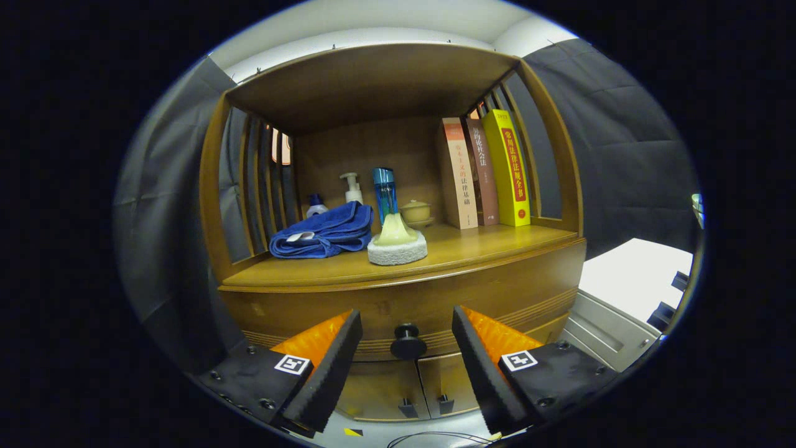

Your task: Pull open the drawer, take out the items inside it, and place them on the countertop above the cabinet.

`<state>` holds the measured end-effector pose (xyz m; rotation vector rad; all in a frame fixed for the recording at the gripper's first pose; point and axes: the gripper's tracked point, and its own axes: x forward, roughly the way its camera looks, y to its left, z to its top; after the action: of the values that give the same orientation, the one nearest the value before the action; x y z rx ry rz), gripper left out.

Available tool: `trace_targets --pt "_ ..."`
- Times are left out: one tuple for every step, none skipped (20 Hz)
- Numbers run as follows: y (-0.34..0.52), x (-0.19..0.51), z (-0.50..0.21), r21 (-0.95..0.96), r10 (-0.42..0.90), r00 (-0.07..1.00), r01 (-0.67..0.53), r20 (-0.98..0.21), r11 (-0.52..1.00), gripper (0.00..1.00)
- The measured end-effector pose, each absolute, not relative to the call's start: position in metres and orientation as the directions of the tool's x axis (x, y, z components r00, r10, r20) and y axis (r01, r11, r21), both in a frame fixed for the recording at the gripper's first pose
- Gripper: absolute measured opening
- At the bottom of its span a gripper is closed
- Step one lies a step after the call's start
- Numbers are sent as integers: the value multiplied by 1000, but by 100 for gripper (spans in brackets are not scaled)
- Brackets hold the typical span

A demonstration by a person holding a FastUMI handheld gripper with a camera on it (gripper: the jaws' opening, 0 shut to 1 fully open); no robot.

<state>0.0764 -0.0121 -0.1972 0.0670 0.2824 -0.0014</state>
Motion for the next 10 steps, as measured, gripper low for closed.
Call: trace_targets --pt "-14 67 -186 64 4 963 14 -269 998 96" --pt "-16 57 -173 60 -2 967 17 -254 998 96" --pt "-18 49 -160 53 -8 971 22 -241 998 96" --pt "-22 42 -149 49 -18 973 30 -228 998 96" --pt "-24 36 -135 52 -22 977 33 -212 998 96" --pt "-27 34 -120 55 -30 980 41 -194 998 96" --pt "-33 33 -103 63 -45 984 57 -173 996 96" --pt "-36 33 -85 79 -57 988 69 -145 994 96" --pt "-36 35 -68 96 -59 990 71 -125 993 96" --pt "-41 29 -44 108 -60 992 72 -107 992 96"
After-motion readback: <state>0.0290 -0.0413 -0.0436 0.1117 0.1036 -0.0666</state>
